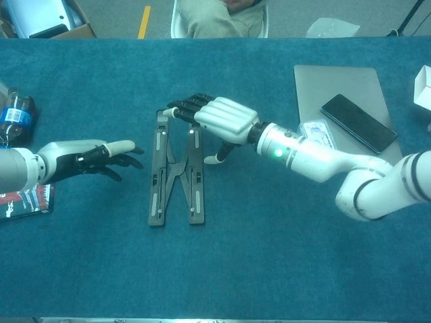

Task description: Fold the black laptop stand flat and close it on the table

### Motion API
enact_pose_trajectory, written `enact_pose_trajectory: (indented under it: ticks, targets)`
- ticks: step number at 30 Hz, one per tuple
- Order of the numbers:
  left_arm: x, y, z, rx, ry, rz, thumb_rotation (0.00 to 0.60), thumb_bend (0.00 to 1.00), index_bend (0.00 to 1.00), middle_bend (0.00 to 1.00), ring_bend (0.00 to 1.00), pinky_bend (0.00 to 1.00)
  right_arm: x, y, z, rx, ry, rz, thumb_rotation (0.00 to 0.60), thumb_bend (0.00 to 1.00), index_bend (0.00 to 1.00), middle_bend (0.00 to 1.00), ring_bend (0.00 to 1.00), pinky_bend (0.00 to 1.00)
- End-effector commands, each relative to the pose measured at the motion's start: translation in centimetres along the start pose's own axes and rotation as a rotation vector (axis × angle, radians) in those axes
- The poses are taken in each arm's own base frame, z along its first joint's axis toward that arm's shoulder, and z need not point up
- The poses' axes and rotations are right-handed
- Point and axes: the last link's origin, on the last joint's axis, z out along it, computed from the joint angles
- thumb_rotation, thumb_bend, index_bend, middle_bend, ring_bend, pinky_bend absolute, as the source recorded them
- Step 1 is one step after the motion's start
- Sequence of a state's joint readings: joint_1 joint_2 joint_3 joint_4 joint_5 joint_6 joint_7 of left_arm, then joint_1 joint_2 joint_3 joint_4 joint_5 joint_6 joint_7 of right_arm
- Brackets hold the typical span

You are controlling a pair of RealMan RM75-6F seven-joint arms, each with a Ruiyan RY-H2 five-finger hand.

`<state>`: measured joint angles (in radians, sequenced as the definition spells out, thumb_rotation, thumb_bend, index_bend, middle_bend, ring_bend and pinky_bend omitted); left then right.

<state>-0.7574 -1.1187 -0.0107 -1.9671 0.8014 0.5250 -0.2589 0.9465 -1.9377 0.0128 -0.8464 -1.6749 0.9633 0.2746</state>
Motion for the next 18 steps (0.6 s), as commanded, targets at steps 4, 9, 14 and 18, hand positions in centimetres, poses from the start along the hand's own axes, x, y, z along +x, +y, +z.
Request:
enact_pose_trajectory:
  ticks: [4,9,14,18]
  targets:
    - [1.0,0.0,-1.9,-0.025,0.098,0.117,0.058,0.25,0.00,0.10,0.00,0.14,3.9,0.3,0.0,0.060,-0.106,0.073,0.600,0.14,0.00,0.00,0.00,0.00]
    - [2.2,0.1,-3.1,-0.056,0.202,0.195,0.068,0.25,0.00,0.10,0.00,0.14,6.1,-0.5,0.6,0.120,-0.191,0.021,0.600,0.14,0.00,0.00,0.00,0.00]
    - [3.0,0.2,-4.1,-0.093,0.304,0.246,0.081,0.25,0.00,0.10,0.00,0.13,6.8,-1.2,0.7,0.179,-0.283,-0.090,0.600,0.06,0.00,0.00,0.00,0.00]
    - [2.9,-0.3,-4.4,-0.103,0.333,0.262,0.087,0.25,0.00,0.09,0.00,0.12,6.6,-1.5,0.5,0.202,-0.329,-0.149,0.600,0.03,0.00,0.00,0.00,0.00]
